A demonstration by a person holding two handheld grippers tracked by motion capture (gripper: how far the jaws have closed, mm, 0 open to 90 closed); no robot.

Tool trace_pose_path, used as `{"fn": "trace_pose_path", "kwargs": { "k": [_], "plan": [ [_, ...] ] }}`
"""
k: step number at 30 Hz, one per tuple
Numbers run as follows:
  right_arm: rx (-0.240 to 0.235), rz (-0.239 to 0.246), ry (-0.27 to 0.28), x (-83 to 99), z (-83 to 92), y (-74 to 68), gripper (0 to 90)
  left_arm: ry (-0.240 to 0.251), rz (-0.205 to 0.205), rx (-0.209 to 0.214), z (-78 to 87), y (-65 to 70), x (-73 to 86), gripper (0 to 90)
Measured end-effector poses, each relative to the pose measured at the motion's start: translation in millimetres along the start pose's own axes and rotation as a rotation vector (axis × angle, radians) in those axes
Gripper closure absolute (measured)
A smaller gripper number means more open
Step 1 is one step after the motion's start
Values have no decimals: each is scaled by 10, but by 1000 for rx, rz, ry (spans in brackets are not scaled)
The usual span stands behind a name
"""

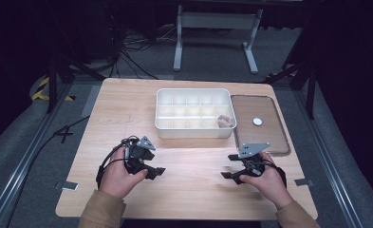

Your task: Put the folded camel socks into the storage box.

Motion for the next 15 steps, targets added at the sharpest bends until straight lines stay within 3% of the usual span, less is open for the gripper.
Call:
{"fn": "trace_pose_path", "kwargs": {
  "k": [15],
  "plan": [
    [-63,87,-23,131,-182,-193,227,-37,3,21,-63,-14,67,320]
  ]
}}
Point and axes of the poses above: each handheld gripper's, and its own axes: z roughly backward along the jaws, x roughly out of its underside, y roughly to its right, the point moved 5 cm from there along -z, roughly forward along the jaws, and after that the axes turned 8 degrees about y, right-handed, at the moved point
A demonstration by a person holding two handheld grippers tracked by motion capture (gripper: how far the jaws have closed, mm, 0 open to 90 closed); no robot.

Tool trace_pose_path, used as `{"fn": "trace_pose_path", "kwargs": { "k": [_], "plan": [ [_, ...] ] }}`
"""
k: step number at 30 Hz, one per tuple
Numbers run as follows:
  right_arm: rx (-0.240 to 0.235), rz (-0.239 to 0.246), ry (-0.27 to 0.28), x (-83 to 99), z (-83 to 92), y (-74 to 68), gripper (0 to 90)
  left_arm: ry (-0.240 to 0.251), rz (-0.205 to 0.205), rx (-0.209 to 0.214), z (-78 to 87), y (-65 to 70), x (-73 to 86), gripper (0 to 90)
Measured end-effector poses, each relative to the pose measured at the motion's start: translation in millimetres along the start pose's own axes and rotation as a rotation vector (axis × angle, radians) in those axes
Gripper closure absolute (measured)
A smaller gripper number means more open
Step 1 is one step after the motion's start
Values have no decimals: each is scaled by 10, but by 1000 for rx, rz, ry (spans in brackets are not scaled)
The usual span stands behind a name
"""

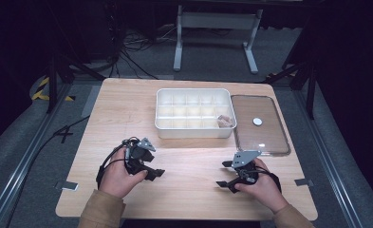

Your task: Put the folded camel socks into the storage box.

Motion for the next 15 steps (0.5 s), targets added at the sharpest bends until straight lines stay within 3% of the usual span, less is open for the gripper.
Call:
{"fn": "trace_pose_path", "kwargs": {
  "k": [7,15],
  "plan": [
    [6,29,-13,28,-30,-40,229,-16,-18,8,-34,11,17,314],
    [19,8,3,41,-42,-44,201,-19,-11,-9,-25,-6,35,308]
  ]
}}
Point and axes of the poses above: each handheld gripper's, and its own axes: z roughly backward along the jaws, x roughly out of its underside, y roughly to its right, the point moved 5 cm from there along -z, roughly forward along the jaws, and after that the axes turned 8 degrees about y, right-handed, at the moved point
